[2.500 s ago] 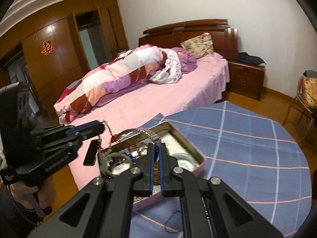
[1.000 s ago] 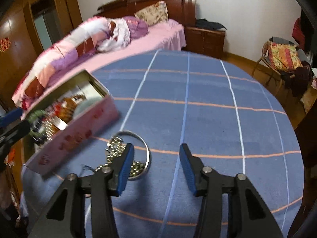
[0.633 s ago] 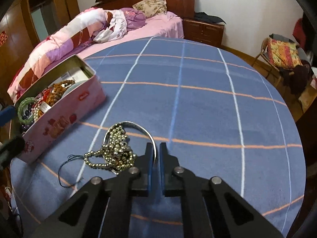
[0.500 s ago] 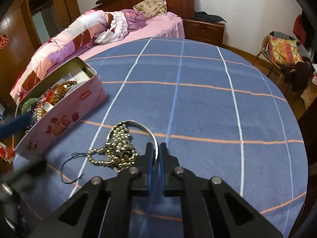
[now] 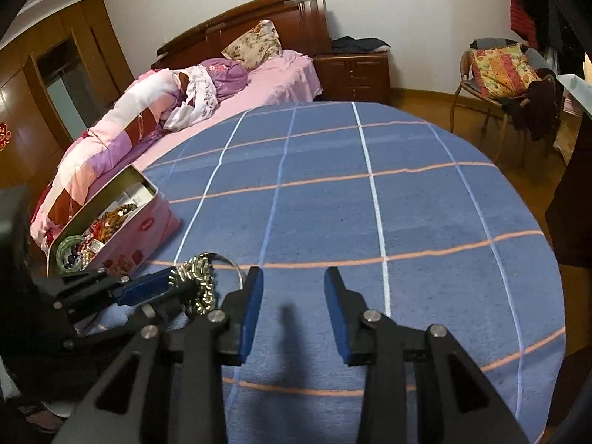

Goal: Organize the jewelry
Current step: 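Grasp the gold-bead bangle with the right tool while the left tool grasps the dark bead strand, then carry the gold-bead bangle and dark bead strand into the tin with both tools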

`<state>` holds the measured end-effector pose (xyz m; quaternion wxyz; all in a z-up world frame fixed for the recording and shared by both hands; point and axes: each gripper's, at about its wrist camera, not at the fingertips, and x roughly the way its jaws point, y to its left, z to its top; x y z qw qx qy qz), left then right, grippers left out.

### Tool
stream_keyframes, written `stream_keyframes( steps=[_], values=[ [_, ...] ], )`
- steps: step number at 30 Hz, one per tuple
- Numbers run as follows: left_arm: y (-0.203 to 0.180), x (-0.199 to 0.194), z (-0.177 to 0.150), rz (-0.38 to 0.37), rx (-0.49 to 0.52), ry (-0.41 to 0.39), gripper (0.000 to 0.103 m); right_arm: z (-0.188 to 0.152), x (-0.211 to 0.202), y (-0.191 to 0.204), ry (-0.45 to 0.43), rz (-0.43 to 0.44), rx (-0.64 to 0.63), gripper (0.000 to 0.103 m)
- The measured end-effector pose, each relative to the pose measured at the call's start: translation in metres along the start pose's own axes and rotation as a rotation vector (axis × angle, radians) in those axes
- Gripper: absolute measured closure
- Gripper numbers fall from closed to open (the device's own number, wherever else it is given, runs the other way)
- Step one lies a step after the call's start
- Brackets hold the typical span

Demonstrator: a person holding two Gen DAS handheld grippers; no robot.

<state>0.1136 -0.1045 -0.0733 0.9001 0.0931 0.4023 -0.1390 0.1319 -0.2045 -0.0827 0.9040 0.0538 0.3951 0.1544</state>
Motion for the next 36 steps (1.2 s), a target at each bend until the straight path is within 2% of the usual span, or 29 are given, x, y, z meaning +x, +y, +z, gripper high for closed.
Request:
stream_keyframes(
  steps=[7, 10, 13, 14, 16, 18, 23, 28, 36],
  values=[
    [0.013, -0.061, 0.020, -0.045, -0.047, -0.152, 0.095, -0.002, 0.006, 0.009, 0.024, 0.013, -0.049, 0.064],
    [0.025, -0.080, 0.028, -0.031, -0.070, -0.192, 0.095, -0.001, 0.010, 0.018, 0.041, 0.025, -0.092, 0.064],
    [0.037, -0.095, 0.033, -0.012, -0.091, -0.227, 0.095, 0.000, 0.019, 0.028, 0.074, 0.002, -0.149, 0.067],
    [0.041, -0.098, 0.034, -0.008, -0.095, -0.232, 0.095, -0.001, 0.024, 0.031, 0.087, -0.015, -0.163, 0.070],
    [0.048, -0.106, 0.036, 0.002, -0.108, -0.250, 0.095, -0.002, 0.032, 0.033, 0.120, -0.027, -0.186, 0.091],
    [0.055, -0.111, 0.035, 0.009, -0.119, -0.257, 0.095, -0.002, 0.031, 0.035, 0.120, -0.034, -0.210, 0.097],
    [0.076, -0.130, 0.036, 0.025, -0.148, -0.296, 0.095, 0.000, 0.012, 0.039, 0.071, -0.017, -0.209, 0.097],
    [0.096, -0.147, 0.036, 0.056, -0.156, -0.327, 0.095, 0.017, -0.012, 0.048, 0.009, 0.003, -0.198, 0.097],
    [0.136, -0.152, 0.022, 0.134, -0.203, -0.327, 0.095, 0.042, -0.022, 0.084, -0.048, 0.064, -0.222, 0.097]
  ],
)
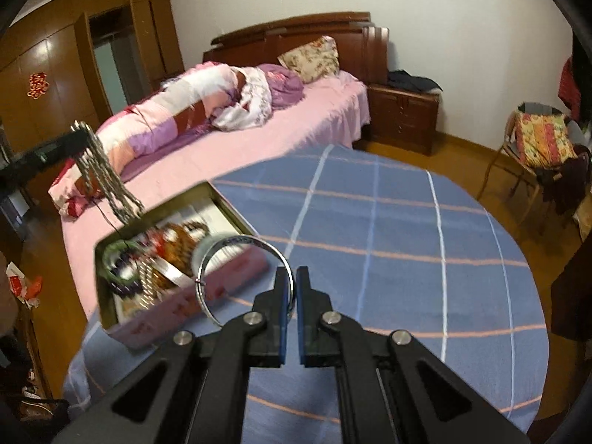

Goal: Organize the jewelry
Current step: 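Carry the gold-bead bangle and dark bead strand into the tin with both tools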

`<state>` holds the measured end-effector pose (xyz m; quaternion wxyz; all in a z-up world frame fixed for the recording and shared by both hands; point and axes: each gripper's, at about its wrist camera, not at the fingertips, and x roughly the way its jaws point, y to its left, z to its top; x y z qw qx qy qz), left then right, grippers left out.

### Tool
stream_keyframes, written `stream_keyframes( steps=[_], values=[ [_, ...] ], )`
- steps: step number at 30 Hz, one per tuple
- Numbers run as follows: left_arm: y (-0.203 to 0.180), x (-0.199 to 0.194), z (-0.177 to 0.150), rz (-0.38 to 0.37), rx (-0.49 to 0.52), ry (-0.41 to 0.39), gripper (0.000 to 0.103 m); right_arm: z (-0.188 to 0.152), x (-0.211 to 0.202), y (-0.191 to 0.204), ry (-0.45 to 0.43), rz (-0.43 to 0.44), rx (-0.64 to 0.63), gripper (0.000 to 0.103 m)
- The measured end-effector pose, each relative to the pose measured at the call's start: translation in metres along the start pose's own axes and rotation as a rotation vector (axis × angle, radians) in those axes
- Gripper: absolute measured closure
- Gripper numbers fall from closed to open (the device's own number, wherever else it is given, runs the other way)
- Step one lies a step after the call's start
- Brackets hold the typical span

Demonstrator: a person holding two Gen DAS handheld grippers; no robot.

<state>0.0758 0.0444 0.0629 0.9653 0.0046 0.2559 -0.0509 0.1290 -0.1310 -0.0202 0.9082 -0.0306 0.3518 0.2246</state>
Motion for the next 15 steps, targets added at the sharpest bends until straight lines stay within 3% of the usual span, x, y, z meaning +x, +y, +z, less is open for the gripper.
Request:
stream_keyframes(
  steps=[7, 15],
  values=[
    [0.025, 0.015, -0.020, 0.049, -0.024, 0.052, 0.095, 0.018, 0.020, 0.040, -0.003, 0.047, -0.047, 0.097],
    [0.041, 0.036, -0.047, 0.055, -0.057, 0.123, 0.095, 0.023, 0.056, 0.073, 0.024, 0.046, -0.081, 0.097]
  ],
)
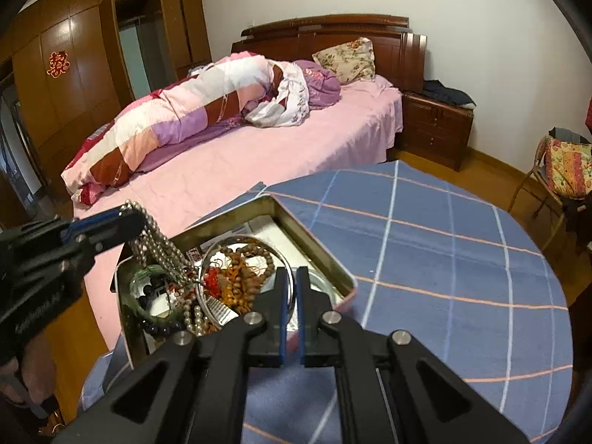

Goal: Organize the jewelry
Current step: 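Carry the gold-bead bangle and dark bead strand into the tin with both tools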

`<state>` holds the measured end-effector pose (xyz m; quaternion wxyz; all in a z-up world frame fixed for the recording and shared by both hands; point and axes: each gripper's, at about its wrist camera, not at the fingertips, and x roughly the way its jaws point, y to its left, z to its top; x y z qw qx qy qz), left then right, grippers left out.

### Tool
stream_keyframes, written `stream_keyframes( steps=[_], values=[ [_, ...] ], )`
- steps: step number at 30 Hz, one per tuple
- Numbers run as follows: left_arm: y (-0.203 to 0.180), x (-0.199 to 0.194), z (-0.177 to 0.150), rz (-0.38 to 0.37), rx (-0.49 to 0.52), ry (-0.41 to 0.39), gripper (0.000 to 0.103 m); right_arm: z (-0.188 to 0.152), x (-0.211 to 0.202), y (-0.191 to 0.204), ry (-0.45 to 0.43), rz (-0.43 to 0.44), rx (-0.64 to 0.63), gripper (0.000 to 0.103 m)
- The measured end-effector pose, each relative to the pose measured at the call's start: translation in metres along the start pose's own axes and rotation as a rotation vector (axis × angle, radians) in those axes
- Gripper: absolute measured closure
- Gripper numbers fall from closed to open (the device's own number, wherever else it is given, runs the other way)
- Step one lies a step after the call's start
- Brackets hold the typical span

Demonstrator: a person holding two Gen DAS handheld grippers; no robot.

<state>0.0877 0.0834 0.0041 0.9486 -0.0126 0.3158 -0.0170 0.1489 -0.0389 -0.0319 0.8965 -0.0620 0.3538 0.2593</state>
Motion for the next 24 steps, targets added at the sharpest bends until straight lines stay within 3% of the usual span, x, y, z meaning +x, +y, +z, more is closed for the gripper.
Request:
stream_keyframes(
  steps=[24],
  values=[
    [0.001, 0.027, -0.030, -0.012, 0.009, 0.095, 0.095, -0.008, 0.022, 0.011, 0.048, -0.010, -0.008, 0.097]
  ],
)
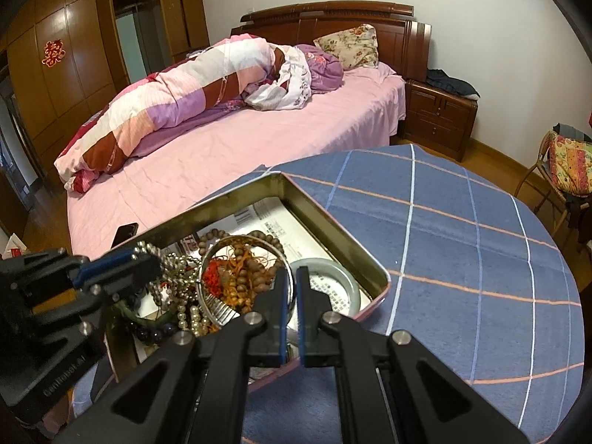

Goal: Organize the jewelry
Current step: 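Carry the gold-bead bangle and dark bead strand into the tin with both tools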

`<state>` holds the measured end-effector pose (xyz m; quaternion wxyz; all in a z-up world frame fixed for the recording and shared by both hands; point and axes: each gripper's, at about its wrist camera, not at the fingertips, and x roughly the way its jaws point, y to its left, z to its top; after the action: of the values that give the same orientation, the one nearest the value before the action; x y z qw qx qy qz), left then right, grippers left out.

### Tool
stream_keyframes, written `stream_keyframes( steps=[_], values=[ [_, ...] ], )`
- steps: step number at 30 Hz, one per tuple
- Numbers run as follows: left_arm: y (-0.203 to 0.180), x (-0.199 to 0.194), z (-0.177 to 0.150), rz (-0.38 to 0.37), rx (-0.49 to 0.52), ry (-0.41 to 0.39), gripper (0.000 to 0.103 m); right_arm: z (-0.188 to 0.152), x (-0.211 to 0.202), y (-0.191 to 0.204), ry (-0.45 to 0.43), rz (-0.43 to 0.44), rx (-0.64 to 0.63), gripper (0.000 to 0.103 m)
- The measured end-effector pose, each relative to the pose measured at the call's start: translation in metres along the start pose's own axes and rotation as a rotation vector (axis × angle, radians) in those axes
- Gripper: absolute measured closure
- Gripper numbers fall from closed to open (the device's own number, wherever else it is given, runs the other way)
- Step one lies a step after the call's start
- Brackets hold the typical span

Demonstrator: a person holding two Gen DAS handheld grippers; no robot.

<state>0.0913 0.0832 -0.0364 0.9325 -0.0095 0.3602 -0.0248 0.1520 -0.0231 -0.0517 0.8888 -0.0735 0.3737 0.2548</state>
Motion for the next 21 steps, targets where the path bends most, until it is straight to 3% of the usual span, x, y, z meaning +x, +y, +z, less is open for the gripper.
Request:
stream_keyframes(
  steps=[8, 21],
  values=[
    [0.001, 0.008, -0.018, -0.001, -0.005, 0.042, 0.095, -0.001, 0.006, 0.004, 0.015, 0.007, -0.002, 0.097],
    [-0.005, 0.007, -0.019, 0.014, 0.012, 0.030, 0.094, -0.007, 0.014, 0.008, 0.044, 0.008, -0.004, 0.097]
  ],
)
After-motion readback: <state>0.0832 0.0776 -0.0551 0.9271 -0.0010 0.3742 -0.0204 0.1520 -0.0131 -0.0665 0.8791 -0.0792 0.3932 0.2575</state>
